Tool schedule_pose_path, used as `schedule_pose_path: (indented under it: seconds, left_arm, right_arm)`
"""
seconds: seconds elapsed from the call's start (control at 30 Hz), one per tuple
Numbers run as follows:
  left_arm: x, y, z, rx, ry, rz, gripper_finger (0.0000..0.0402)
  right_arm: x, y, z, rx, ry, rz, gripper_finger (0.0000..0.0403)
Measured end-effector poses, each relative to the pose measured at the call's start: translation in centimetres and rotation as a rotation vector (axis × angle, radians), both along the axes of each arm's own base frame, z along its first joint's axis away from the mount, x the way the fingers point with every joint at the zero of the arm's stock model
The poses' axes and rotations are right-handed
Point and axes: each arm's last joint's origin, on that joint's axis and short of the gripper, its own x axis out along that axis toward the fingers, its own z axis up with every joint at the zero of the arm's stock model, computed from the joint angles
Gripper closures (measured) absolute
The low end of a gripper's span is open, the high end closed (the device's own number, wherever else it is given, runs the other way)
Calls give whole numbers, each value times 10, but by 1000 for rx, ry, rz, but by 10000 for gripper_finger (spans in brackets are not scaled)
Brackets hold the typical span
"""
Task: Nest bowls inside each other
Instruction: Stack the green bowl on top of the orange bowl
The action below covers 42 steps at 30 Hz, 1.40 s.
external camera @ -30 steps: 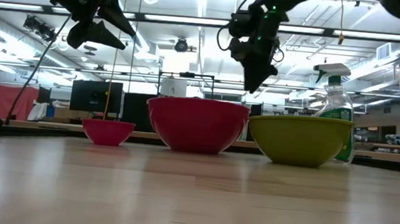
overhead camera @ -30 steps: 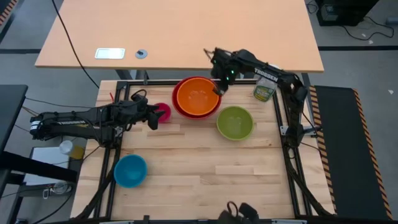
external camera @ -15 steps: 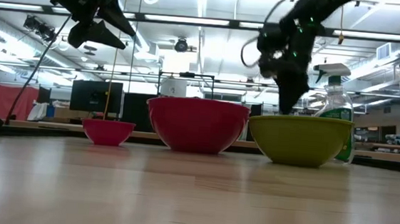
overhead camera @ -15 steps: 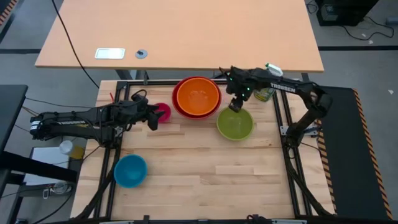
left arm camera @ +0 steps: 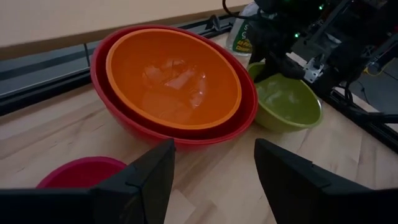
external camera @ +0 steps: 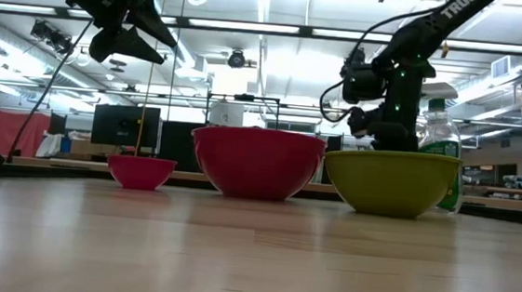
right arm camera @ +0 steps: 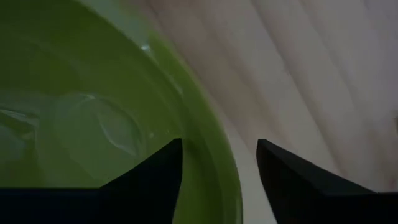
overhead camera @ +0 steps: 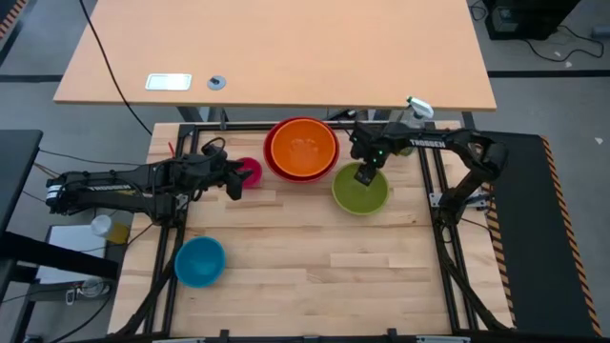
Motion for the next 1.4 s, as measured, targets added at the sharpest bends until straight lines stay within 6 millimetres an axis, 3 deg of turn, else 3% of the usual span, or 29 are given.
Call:
schedule_pose_path:
  seconds: [0.37,0.67,0.83,1.03,1.17,1.4]
  left_arm:
    - [0,0,0,14,8,-7,177]
    - [0,0,0,25,10,-13,177]
    - [0,0,0,23,8,-12,177]
    - [1,0,1,23,-4,-10,177]
    - [1,0,3,26,-24,-10,177]
    - [2,0,5,28,-48,-9,177]
  right_arm:
    - [-1,2,-3,20,-10,-29,320]
    - [2,2,12,77,-10,-33,353]
    - [8,6,34,161,-28,130,355]
    - [27,15,67,235,-189,344,354]
    - [49,7,92,152,-393,281,354]
    - [79,-13,127,-95,-695,2,354]
